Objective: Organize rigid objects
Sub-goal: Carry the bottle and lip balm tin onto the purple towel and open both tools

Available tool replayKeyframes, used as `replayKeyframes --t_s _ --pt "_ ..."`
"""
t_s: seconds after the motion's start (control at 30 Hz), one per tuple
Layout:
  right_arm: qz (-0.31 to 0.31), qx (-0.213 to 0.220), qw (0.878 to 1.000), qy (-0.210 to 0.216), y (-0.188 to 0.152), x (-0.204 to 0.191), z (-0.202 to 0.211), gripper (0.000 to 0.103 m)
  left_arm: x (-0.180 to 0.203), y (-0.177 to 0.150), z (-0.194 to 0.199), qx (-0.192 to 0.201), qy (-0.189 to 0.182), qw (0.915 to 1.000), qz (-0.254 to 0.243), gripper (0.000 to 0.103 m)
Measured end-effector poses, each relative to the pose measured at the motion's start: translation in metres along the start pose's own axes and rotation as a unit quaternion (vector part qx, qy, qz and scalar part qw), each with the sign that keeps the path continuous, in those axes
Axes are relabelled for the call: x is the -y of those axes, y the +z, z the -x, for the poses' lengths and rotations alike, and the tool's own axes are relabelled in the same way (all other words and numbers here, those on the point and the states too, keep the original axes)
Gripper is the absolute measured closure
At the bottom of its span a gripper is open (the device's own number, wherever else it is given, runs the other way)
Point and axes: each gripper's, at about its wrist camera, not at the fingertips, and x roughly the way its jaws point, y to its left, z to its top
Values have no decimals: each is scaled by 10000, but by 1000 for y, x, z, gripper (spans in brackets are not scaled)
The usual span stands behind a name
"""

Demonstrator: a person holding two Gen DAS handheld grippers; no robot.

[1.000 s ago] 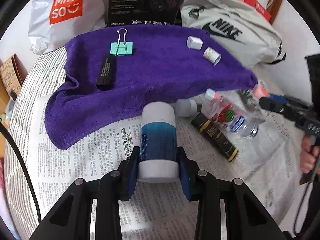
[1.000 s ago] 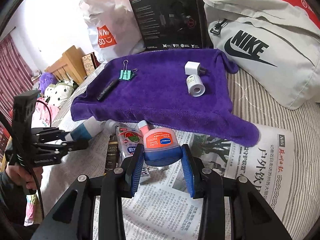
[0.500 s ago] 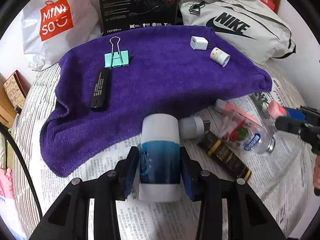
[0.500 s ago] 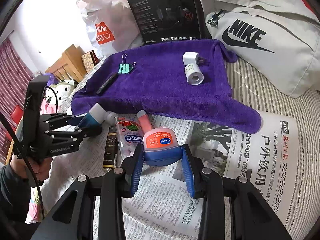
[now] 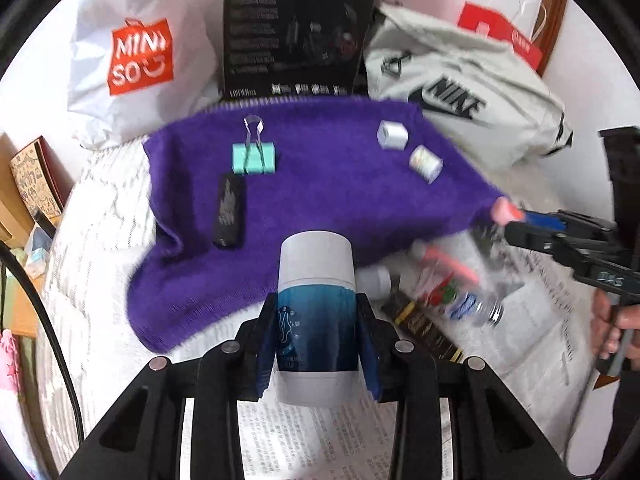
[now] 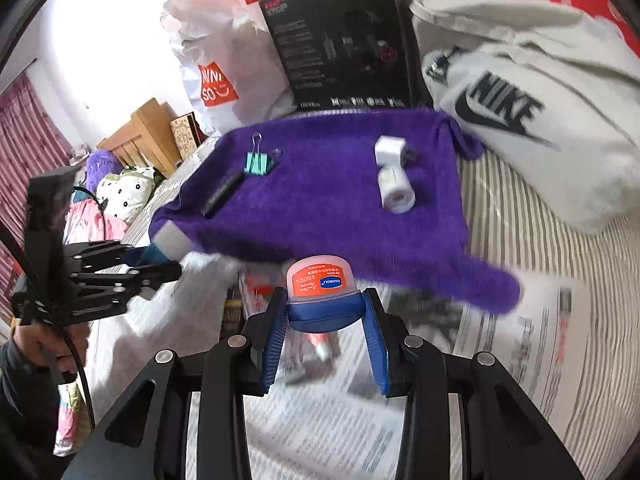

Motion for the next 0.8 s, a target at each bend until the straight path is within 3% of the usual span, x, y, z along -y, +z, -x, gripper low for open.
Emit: replayKeyframes --t_s 0.2,0.33,0.57,0.8 --pt "147 42 9998 -115 39 4 -14 66 -17 34 2 202 71 9998 -7 69" --pt "149 -253 9994 -197 61 15 -41 66 -30 58 -10 182 10 9997 145 69" --pt "154 -940 9948 -374 60 32 -82 66 -34 80 -46 4 -36 9998 192 69" --pt "386 -1049 9922 -553 59 28 -95 66 -32 86 -77 -284 50 9992 262 69"
